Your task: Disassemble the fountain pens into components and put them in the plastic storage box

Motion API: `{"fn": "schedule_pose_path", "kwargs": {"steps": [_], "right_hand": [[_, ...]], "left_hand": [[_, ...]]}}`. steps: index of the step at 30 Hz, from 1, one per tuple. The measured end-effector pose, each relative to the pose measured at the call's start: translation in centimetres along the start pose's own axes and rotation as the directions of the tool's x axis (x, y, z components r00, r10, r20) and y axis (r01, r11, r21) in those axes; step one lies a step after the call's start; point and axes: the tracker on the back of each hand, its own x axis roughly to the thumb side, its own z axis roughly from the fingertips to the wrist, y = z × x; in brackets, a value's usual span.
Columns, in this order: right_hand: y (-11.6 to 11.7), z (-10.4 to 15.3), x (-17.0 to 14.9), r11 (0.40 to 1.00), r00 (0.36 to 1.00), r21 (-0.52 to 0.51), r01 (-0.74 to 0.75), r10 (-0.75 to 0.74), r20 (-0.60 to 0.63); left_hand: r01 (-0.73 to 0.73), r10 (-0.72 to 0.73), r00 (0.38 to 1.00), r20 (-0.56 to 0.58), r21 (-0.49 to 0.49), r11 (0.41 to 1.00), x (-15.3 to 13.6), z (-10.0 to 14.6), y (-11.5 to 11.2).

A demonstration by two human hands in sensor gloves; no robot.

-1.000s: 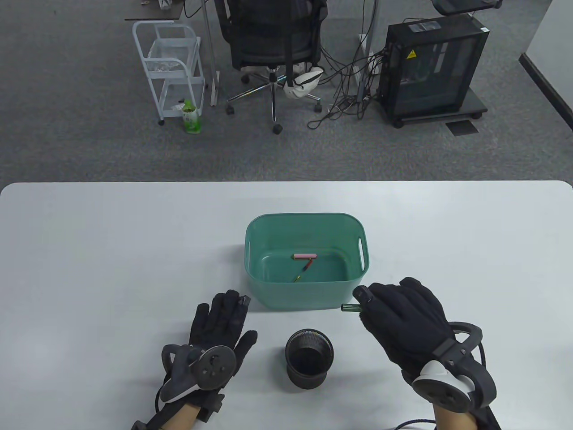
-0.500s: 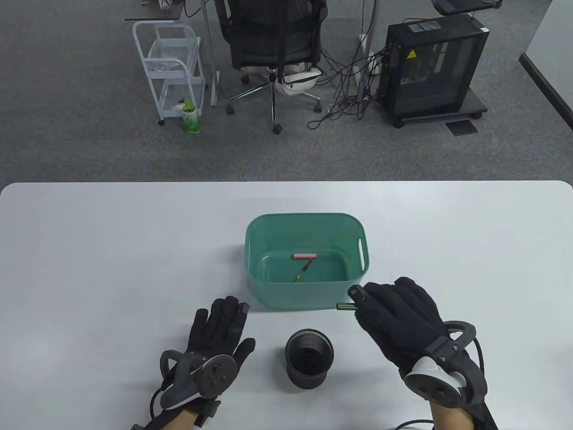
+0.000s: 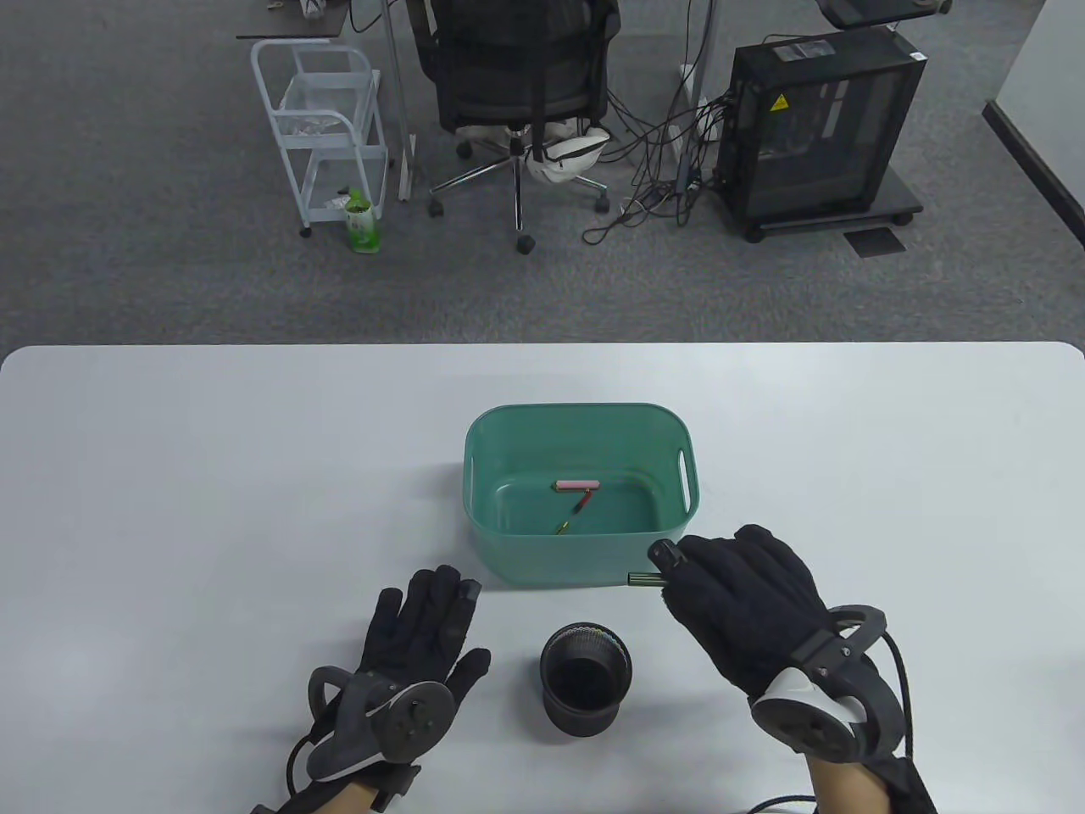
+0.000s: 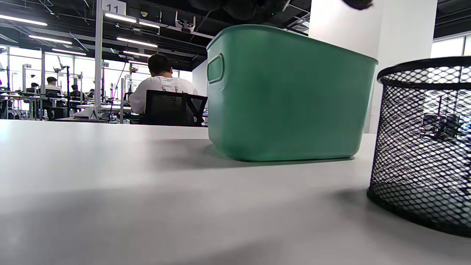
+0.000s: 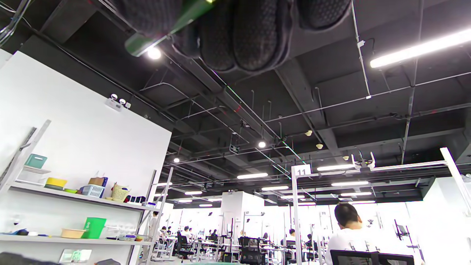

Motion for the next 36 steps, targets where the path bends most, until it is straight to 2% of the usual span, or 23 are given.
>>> {"fn": "schedule_pose_path", "kwargs": {"steps": [9, 27, 36], "right_hand": [[2.8, -0.4, -0.8, 0.997, 0.998, 0.083, 0.006, -0.001, -0.057], [10.9, -6.0, -4.3, 0.951, 0.976, 0.304, 0.054, 0.014, -0.217], [13.0, -6.9, -5.1, 0.934, 0.963, 0.346, 0.086, 0.011, -0.269]], "left_hand": [[-0.010, 0.010, 1.000, 0.018, -0.007, 1.000, 0.1, 0.1, -0.1], [-0.029, 0.030, 0.999, 0.025, -0.004, 1.000, -0.1, 0.2, -0.1], [-0.041, 0.042, 0.999, 0.019, -0.011, 0.999, -0.3, 0.3, -0.2]]}}
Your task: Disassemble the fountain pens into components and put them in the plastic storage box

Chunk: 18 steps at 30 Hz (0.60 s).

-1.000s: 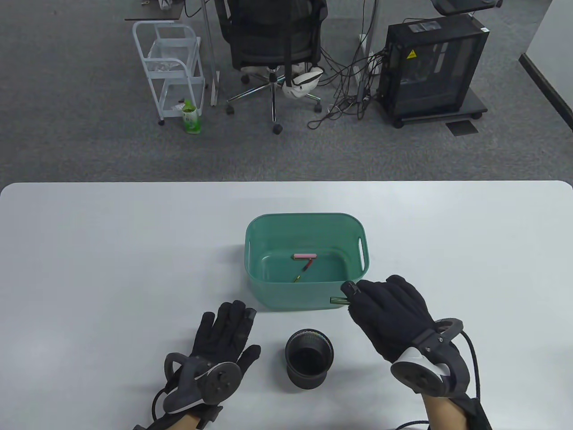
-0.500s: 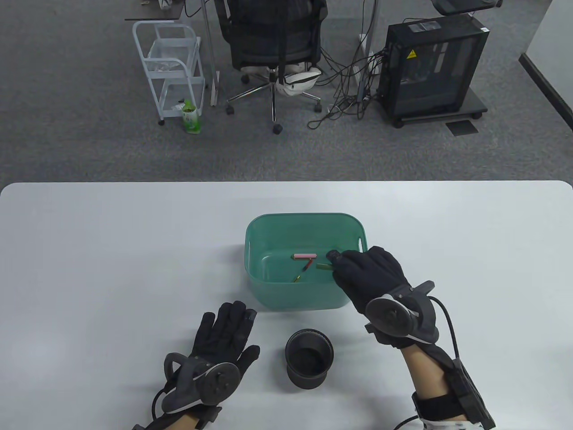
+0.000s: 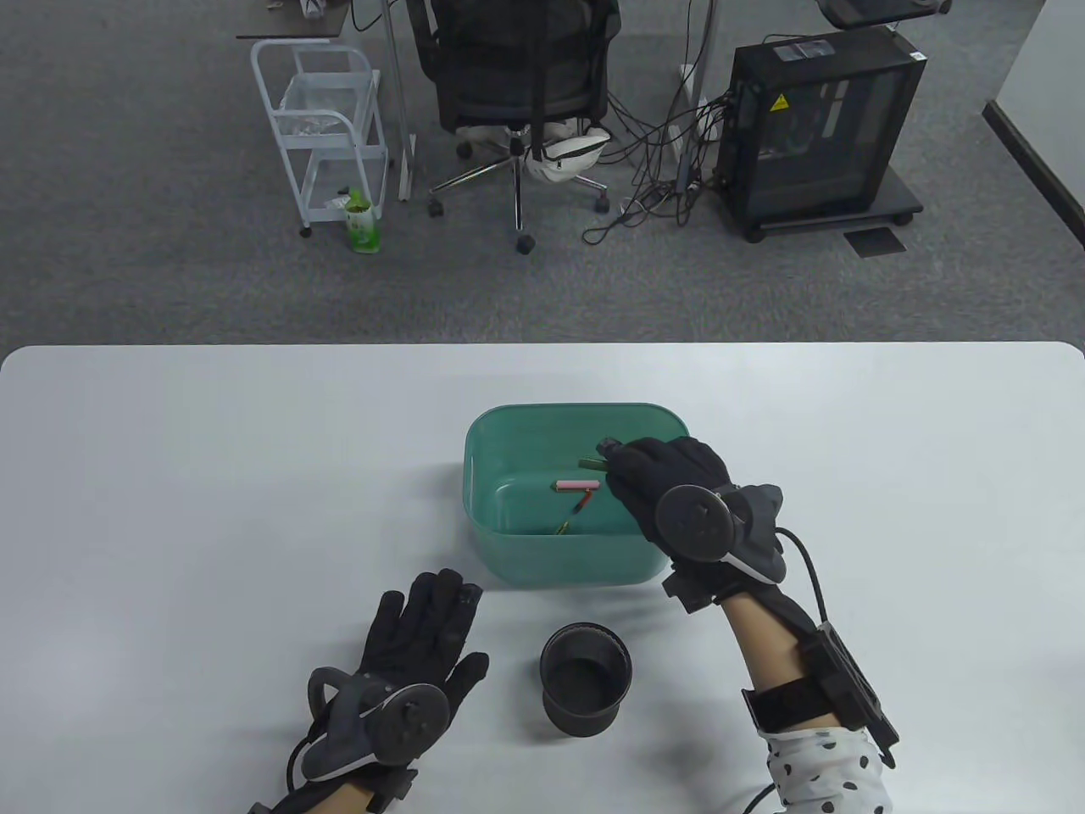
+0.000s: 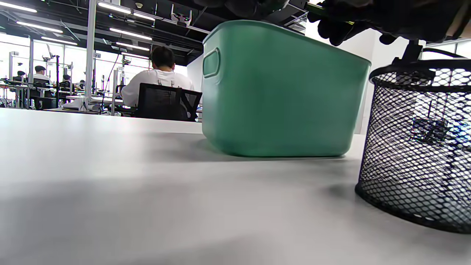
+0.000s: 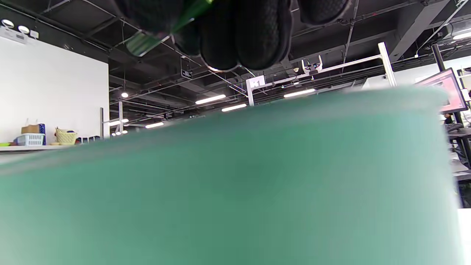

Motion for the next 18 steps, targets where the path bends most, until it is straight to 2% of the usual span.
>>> {"fn": "schedule_pose_path", "kwargs": {"steps": [8, 18], "right_hand": [[0.7, -0.4, -0.4, 0.999, 1.000, 0.033, -0.003, 0.004, -0.025], [1.1, -0.1, -0.3, 0.999, 1.000, 0.041, -0.017, 0.017, 0.004]], "left_hand": [[-0.002, 0.002, 1.000, -0.001, 0.003, 1.000, -0.1, 0.0, 0.0], [-0.001, 0.001, 1.000, -0.003, 0.000, 1.000, -0.1, 0.0, 0.0]]}}
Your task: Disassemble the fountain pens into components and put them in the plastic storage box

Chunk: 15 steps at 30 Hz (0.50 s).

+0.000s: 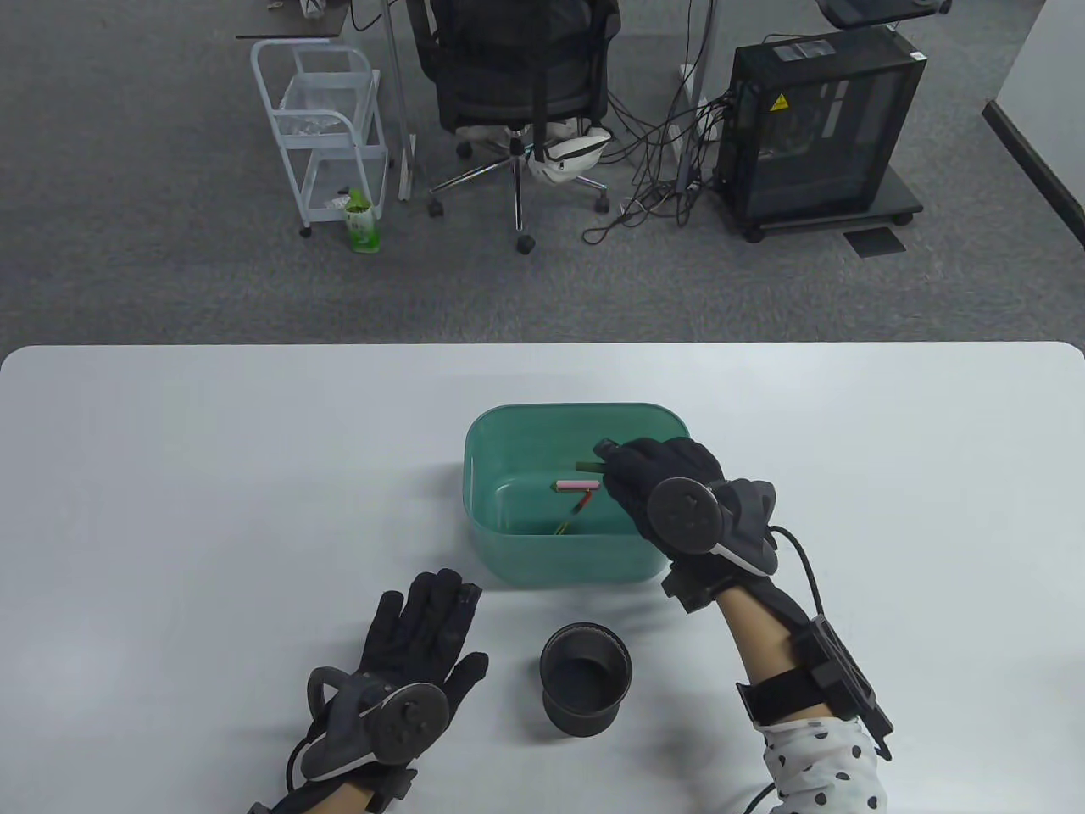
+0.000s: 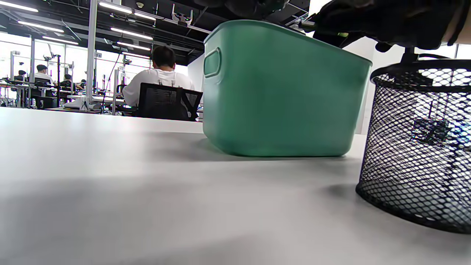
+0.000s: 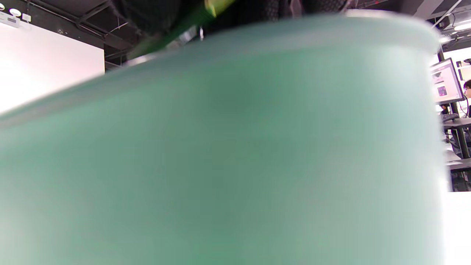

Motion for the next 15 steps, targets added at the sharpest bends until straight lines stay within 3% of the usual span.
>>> {"fn": "schedule_pose_path", "kwargs": {"steps": [15], "right_hand": [[-0.3, 1.3, 0.2, 0.999, 0.997, -0.002, -0.052, 0.052, 0.064]], "left_hand": [[0.001, -0.001, 1.000, 0.002, -0.004, 1.000, 0.0, 0.0, -0.1]]}}
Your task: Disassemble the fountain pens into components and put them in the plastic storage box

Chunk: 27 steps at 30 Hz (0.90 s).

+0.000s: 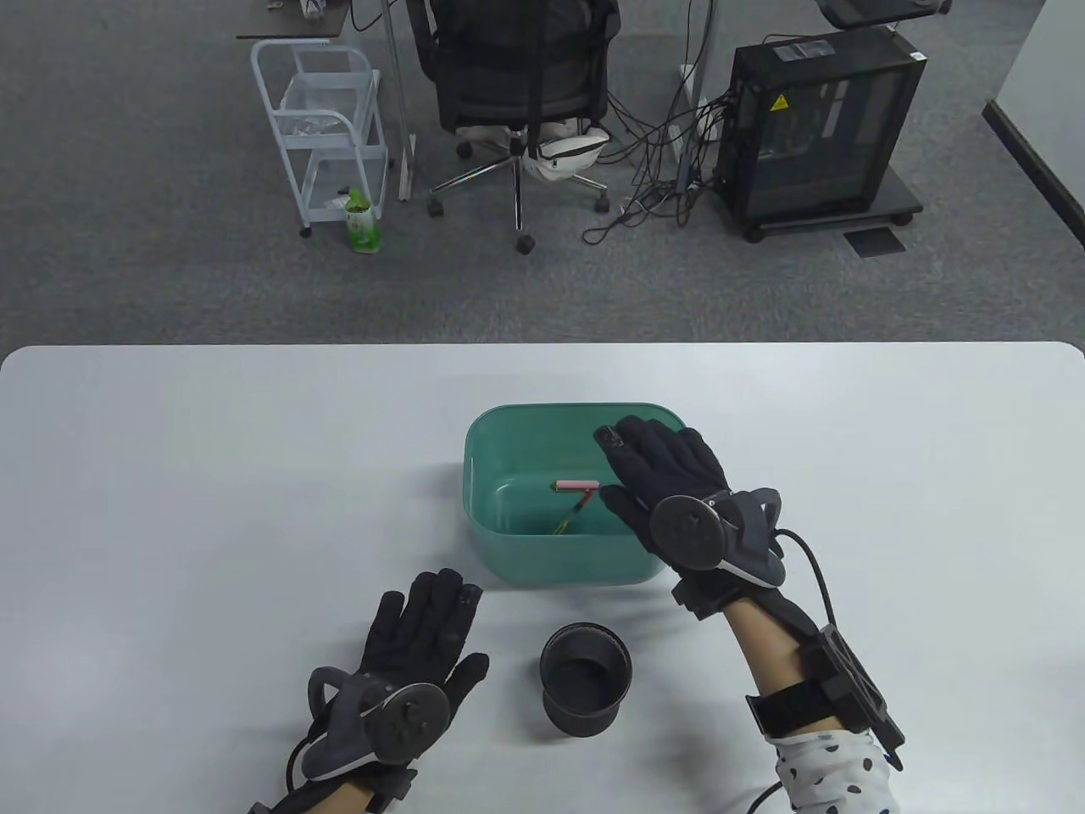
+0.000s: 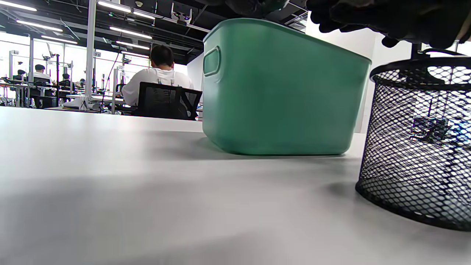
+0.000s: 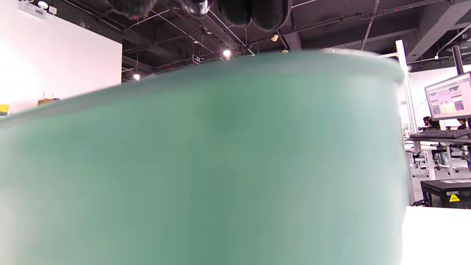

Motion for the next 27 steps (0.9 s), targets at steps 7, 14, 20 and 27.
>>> {"fn": "schedule_pose_path", "kwargs": {"steps": [7, 14, 20, 27], "right_hand": [[-0.9, 2.1, 0.2, 1.000, 1.000, 0.002, -0.007, 0.007, 0.013], [-1.9, 5.1, 0.2, 0.999, 0.999, -0.007, -0.038, 0.038, 0.023], [-2.2, 7.9, 0.0, 0.998, 0.998, 0.002, -0.066, 0.066, 0.019], [-2.0, 10.4, -0.2, 0.999, 0.999, 0.023, -0.035, 0.035, -0.007]], "left_hand": [[0.002, -0.002, 1.000, 0.005, 0.001, 1.000, 0.1, 0.0, 0.0], [0.002, -0.002, 1.000, 0.012, -0.001, 1.000, 0.1, 0.0, -0.1], [0.003, -0.003, 1.000, 0.021, -0.002, 1.000, 0.2, 0.0, -0.2], [-0.002, 0.002, 1.000, 0.026, -0.001, 1.000, 0.3, 0.0, -0.2]]}}
